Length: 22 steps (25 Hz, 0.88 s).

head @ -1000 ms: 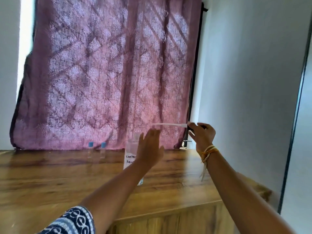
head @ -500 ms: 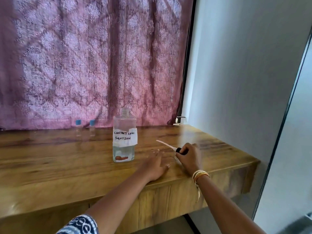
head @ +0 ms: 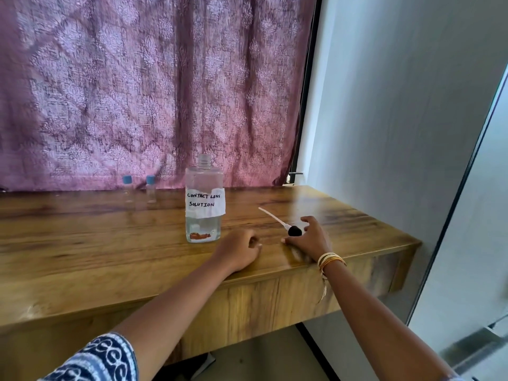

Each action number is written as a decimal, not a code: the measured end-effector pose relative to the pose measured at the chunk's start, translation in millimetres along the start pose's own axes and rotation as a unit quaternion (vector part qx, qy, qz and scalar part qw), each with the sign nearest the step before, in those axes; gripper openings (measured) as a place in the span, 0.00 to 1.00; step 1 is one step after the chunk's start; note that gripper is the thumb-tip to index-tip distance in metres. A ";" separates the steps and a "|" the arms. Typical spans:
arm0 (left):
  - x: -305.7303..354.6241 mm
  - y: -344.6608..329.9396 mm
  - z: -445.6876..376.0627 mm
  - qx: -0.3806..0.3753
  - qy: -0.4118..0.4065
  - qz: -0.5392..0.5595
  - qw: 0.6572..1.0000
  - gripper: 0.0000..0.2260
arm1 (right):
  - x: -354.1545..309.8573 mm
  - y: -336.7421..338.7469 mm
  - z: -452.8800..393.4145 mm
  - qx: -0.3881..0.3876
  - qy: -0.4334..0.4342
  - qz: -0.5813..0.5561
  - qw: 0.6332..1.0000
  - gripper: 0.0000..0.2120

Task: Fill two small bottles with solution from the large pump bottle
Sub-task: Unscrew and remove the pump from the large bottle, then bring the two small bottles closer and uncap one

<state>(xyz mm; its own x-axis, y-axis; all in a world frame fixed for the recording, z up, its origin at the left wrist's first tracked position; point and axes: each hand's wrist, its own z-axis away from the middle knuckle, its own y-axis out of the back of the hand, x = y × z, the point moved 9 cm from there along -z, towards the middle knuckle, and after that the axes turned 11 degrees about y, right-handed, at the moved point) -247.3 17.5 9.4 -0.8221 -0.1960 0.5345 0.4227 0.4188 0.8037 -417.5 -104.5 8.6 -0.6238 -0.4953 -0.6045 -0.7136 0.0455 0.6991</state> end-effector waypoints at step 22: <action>-123.6 95.4 -0.9 0.101 0.106 0.157 0.977 0.21 | -155.6 -125.5 5.0 -0.133 0.139 -0.285 0.939 0.31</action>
<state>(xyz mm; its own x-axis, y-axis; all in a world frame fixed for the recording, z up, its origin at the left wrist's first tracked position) -105.0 80.8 20.3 -0.5568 -0.1996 0.8063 0.5402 0.6503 0.5341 -232.4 -28.8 13.0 -0.0311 -0.5825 -0.8122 -0.7787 -0.4953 0.3851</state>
